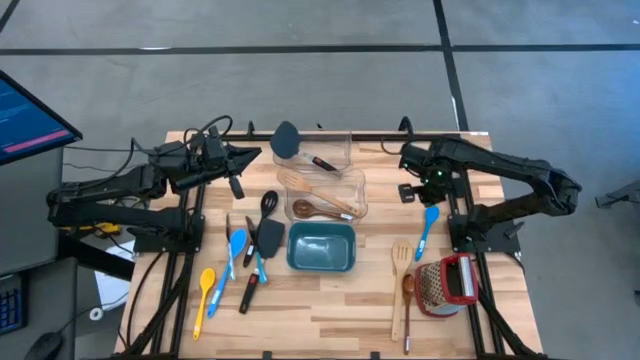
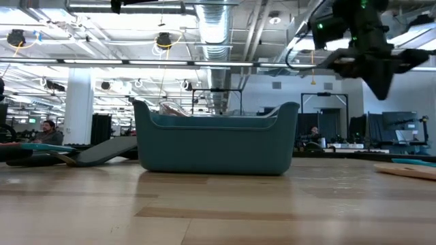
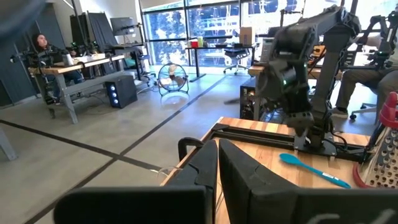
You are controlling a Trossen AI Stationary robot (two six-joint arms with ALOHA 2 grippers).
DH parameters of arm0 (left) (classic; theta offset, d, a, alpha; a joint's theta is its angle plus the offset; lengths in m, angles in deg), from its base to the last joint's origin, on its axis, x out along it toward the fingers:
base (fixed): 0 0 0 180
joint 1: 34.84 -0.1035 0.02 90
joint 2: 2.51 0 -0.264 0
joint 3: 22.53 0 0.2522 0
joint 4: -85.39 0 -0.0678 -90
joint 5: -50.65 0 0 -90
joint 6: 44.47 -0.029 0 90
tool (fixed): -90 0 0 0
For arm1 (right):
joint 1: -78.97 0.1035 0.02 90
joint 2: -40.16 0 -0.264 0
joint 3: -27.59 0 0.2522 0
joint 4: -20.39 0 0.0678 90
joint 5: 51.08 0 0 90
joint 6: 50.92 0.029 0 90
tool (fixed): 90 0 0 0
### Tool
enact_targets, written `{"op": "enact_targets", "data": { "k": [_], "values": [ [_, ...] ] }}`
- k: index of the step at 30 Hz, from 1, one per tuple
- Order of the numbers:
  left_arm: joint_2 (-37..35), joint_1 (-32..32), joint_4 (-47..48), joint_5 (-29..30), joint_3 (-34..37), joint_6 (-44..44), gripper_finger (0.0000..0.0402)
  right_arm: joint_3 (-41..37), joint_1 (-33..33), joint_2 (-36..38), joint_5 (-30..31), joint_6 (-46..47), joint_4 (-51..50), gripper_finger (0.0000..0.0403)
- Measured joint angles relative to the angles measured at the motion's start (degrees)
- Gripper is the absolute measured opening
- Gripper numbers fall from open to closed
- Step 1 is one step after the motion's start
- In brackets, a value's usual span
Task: Pick & Place Kitchen Items
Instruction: Put the right blue serving spoon into the bottom transparent bin
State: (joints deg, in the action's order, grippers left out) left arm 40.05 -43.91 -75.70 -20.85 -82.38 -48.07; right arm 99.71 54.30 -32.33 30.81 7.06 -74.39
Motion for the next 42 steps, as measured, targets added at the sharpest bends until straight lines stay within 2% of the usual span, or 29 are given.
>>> {"op": "enact_targets", "data": {
  "k": [6, 13, 19, 22, 38, 42],
  "values": [
    [0.0, 0.01, -0.02, -0.02, 0.0, 0.0, 0.0004, -6.65, 1.25, -0.03, -4.1, 4.0, 0.27, 0.0],
    [0.0, 0.0, -0.01, -0.04, 0.0, 0.0, 0.0004, -10.66, 4.08, -0.04, -6.49, 7.23, 3.9, 0.0],
    [0.0, 0.0, -0.01, -0.07, 0.0, 0.0, 0.0004, -13.67, 6.41, -0.02, -5.45, 10.06, 10.59, 0.0],
    [0.0, -0.01, 0.0, -0.07, 0.0, 0.0, 0.0004, -15.14, 7.26, -0.04, -2.9, 13.72, 11.39, 0.0006],
    [0.0, -0.01, -0.02, -0.33, 0.0, 0.0, 0.0004, -18.39, 8.59, -0.04, 0.33, 20.16, 13.81, 0.0142],
    [-0.01, 0.0, -0.02, -0.29, 0.0, 0.0, 0.0004, -18.39, 8.59, -0.02, 0.33, 20.38, 14.07, 0.0161]
  ]
}}
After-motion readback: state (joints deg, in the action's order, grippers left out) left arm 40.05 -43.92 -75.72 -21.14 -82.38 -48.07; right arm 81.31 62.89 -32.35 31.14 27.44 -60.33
